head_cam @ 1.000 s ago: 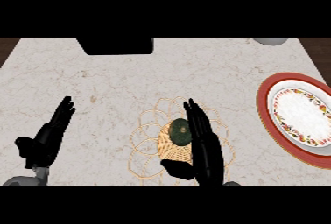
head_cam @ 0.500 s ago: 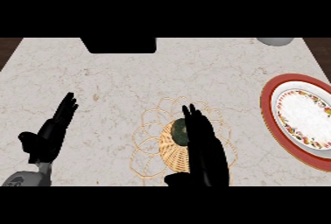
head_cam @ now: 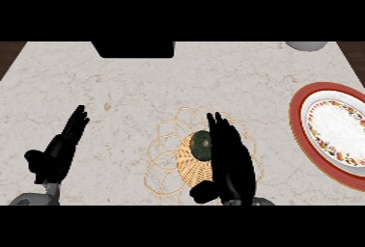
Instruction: Pick the squash from the placemat and place it in the plate
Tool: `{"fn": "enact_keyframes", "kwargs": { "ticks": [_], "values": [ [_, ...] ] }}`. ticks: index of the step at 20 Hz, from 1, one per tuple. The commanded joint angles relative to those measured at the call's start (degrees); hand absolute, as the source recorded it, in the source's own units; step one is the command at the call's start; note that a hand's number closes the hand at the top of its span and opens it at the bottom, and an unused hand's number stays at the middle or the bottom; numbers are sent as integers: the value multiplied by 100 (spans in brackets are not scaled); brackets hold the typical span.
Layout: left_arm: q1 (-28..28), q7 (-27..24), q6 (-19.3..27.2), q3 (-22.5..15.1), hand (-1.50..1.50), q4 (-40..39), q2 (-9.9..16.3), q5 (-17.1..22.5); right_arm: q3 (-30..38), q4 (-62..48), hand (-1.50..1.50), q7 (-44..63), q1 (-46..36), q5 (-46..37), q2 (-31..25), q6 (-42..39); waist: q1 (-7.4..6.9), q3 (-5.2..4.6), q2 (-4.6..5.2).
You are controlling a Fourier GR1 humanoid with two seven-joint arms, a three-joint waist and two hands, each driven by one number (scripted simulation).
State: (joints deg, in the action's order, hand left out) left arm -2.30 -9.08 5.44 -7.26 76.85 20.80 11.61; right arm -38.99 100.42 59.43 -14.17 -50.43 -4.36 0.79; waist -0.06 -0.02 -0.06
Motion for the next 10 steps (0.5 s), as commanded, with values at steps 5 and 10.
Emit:
{"fn": "enact_keyframes", "kwargs": {
  "ticks": [5, 10],
  "values": [
    [-69, 103, -347, 372, 0, 1, -44, -109, 202, -380, -150, -40, 226, -279, 397, -338, -1, 2, 3],
    [-231, 110, -242, 381, 0, -177, -268, -353, 330, -1241, -150, -83, -165, -357, 432, -112, -1, 2, 8]
  ]
}}
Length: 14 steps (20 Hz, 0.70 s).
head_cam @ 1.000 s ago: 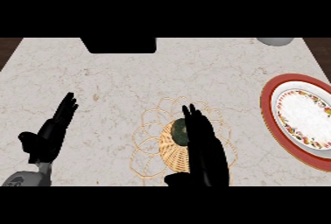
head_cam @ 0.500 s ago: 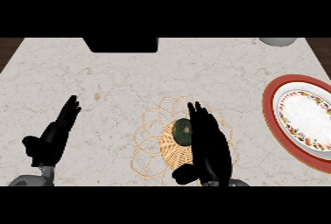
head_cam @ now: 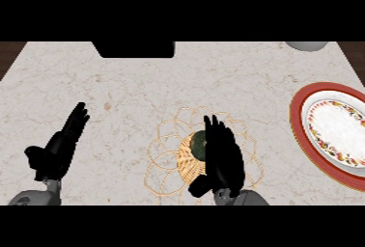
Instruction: Pick the squash from the placemat and place it in the plate
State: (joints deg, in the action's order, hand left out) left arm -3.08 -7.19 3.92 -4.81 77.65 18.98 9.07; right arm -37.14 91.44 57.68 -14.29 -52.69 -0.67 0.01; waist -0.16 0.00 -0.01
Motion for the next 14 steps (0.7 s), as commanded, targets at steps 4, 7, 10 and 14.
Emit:
{"fn": "enact_keyframes", "kwargs": {
  "ticks": [4, 7, 10, 14],
  "values": [
    [159, -525, -520, 407, 0, -486, 55, 14, 202, -961, -150, 11, -409, 55, 65, 277, -18, -1, 8],
    [270, 8, -414, 401, 0, 289, 42, -96, 194, -1263, -150, -324, -246, 9, 66, 632, -22, 1, 2],
    [-403, 149, -83, 222, 0, -207, -406, -314, 185, -864, 150, -604, -253, 419, 66, -130, 4, 0, 4],
    [36, -165, -444, 456, 0, -264, -194, -302, 578, -1840, 150, -1540, -377, 272, 66, 422, -21, 1, 6]
  ]
}}
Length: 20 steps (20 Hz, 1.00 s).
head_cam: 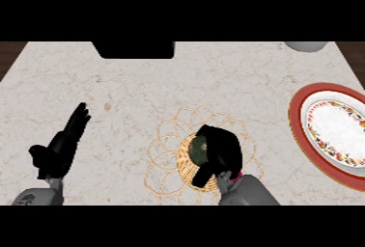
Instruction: Pick the squash from the placemat and place it in the plate
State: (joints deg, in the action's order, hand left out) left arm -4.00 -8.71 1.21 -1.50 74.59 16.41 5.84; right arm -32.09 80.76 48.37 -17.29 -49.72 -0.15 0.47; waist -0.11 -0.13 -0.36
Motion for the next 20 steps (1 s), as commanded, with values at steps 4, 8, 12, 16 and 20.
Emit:
{"fn": "enact_keyframes", "kwargs": {
  "ticks": [4, 8, 12, 16, 20],
  "values": [
    [-209, -216, -192, 199, 0, -418, -123, -154, -524, -672, 150, -142, -338, 147, 14, 676, -21, 12, 42],
    [160, 97, -13, 328, 0, 117, 7, 0, 984, 574, 150, -1608, 1267, 696, -2186, 165, 435, 34, -14],
    [387, 58, 108, 476, 0, 80, 16, 36, 1975, 396, 150, -2183, 1771, 1127, -3216, 220, 903, 59, -54],
    [516, 2, 47, 592, 0, 228, 145, 103, 3038, 295, 150, -3445, 2157, 1641, -4259, 527, 888, 69, -122],
    [508, 25, 102, 564, 0, 188, 26, 112, 4025, -27, 150, -5072, 2663, 2608, -4808, 577, 838, 64, -76]
  ]
}}
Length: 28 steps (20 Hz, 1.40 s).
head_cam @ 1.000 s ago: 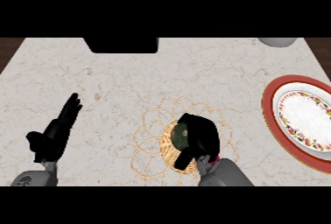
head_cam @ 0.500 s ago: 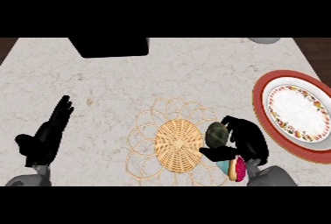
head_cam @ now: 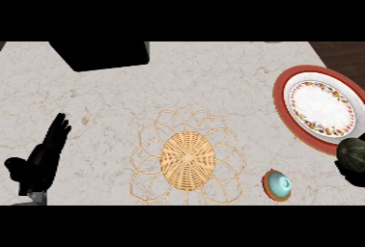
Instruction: Pick the squash from the placemat and place it in the plate
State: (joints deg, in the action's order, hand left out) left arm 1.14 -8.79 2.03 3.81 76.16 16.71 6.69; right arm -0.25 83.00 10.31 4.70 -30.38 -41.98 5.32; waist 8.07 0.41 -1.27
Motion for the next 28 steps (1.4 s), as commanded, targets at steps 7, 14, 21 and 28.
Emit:
{"fn": "enact_keyframes", "kwargs": {
  "ticks": [7, 14, 21, 28],
  "values": [
    [100, 19, -31, -179, 0, 208, -89, -86, 2746, -1360, 150, -3877, 1382, 1946, -1418, -261, -282, -17, 44],
    [-214, 238, -115, -295, 0, 337, -122, -150, 4247, -2178, 150, -5340, 1593, 2727, -1522, -713, -659, -38, 104],
    [-163, 449, 13, -530, 0, 752, -396, -398, 4343, -1544, 150, -4639, 1402, 2769, -1599, -1532, -787, -45, 115],
    [-580, 29, -419, -190, 0, -88, -204, -277, 3353, -959, 150, -3620, 339, 2298, -1395, -1376, -871, -47, 142]
  ]
}}
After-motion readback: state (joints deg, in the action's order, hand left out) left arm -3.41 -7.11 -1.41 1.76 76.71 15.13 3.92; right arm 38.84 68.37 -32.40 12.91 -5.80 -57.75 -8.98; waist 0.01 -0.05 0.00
